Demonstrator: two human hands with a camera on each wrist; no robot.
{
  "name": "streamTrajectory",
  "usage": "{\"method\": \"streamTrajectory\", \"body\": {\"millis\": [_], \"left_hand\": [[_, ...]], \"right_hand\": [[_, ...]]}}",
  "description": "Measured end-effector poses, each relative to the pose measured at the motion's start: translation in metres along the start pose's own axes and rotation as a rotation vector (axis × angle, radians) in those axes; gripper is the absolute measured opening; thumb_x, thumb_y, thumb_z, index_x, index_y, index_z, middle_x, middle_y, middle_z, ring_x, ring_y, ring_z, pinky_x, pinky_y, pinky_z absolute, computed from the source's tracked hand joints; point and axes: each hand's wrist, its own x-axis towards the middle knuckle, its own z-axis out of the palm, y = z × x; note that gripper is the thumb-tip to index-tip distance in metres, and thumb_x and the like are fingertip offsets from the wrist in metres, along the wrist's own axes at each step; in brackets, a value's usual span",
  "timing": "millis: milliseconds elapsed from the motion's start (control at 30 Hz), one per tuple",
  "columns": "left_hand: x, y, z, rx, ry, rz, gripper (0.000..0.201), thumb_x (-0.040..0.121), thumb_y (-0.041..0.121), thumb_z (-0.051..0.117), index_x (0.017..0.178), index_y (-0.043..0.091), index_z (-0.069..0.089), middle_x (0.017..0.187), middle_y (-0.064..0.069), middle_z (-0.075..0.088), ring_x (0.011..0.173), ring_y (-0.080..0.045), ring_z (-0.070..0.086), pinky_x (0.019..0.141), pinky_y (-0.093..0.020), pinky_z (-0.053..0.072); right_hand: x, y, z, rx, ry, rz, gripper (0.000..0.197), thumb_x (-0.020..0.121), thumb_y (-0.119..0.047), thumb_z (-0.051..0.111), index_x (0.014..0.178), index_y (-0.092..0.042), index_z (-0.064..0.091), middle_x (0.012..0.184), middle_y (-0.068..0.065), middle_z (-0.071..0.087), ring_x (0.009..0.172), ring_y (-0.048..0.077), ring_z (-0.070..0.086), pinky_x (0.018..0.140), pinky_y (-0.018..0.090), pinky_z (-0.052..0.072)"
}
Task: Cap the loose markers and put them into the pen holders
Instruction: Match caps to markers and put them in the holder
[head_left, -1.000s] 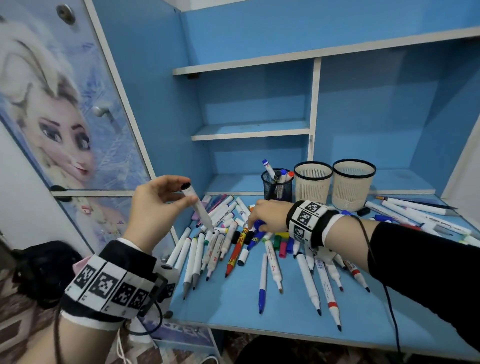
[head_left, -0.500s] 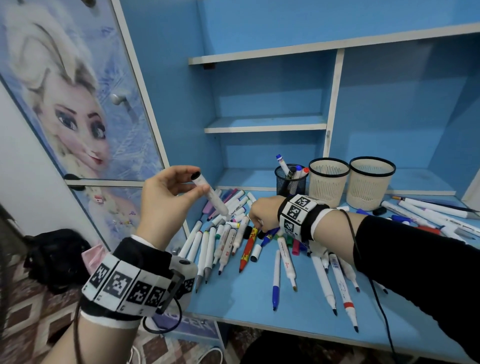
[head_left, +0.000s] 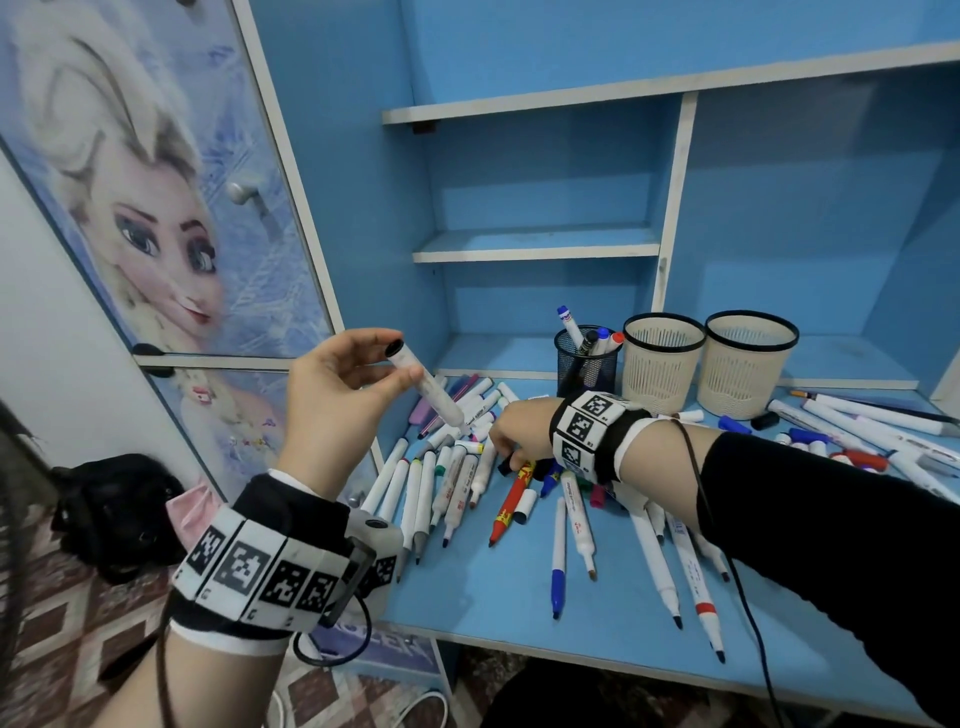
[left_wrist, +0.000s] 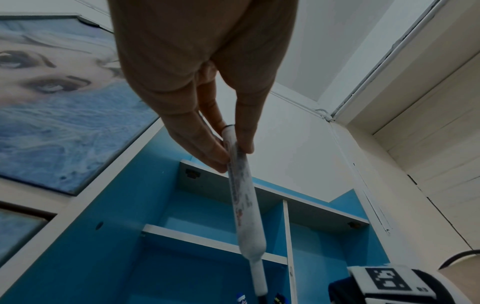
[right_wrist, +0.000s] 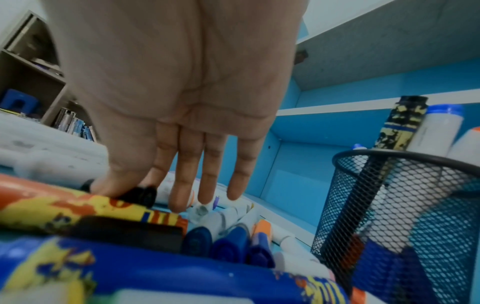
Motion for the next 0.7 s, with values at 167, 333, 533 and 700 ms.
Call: {"method": "streamTrajectory", "body": {"millis": [167, 333, 533, 700], "left_hand": [[0.001, 0.001, 0.001, -0.010, 0.004, -0.003, 0.031, 0.071, -0.004, 0.075, 0.089, 0.020, 0.066, 0.081, 0.008, 0.062, 0.061, 0.003, 0.060, 0.068, -0.010, 0.049], [0.001, 0.001, 0.007, -0.008, -0.010, 0.003, 0.031, 0.071, -0.003, 0.076, 0.088, 0.021, 0.067, 0.084, 0.006, 0.064, 0.063, 0.001, 0.061, 0.069, -0.010, 0.049], [0.003, 0.007, 0.019, -0.048, 0.017, 0.016, 0.030, 0.072, -0.003, 0.075, 0.090, 0.019, 0.066, 0.083, 0.006, 0.063, 0.064, 0.000, 0.062, 0.069, -0.009, 0.048], [-0.001, 0.013, 0.040, -0.096, -0.003, 0.024, 0.029, 0.073, -0.004, 0.074, 0.089, 0.018, 0.065, 0.085, 0.000, 0.064, 0.061, 0.004, 0.062, 0.065, -0.007, 0.048]], "right_hand": [[-0.007, 0.007, -0.002, 0.087, 0.096, -0.005, 0.027, 0.089, -0.002, 0.054, 0.113, -0.011, 0.063, 0.104, 0.010, 0.064, 0.101, 0.027, 0.059, 0.074, 0.026, 0.040], [-0.026, 0.017, -0.003, 0.115, 0.077, -0.030, 0.045, 0.090, 0.005, 0.042, 0.128, -0.016, 0.056, 0.109, 0.009, 0.064, 0.099, 0.024, 0.058, 0.082, 0.029, 0.043], [-0.068, 0.057, 0.004, 0.109, 0.027, 0.075, 0.034, 0.089, -0.006, 0.055, 0.120, -0.017, 0.062, 0.097, 0.000, 0.063, 0.085, 0.012, 0.053, 0.077, 0.021, 0.040], [-0.106, 0.087, 0.021, 0.054, -0.091, 0.233, 0.036, 0.089, -0.013, 0.061, 0.124, -0.017, 0.058, 0.104, -0.003, 0.057, 0.089, 0.014, 0.050, 0.076, 0.021, 0.037]]}}
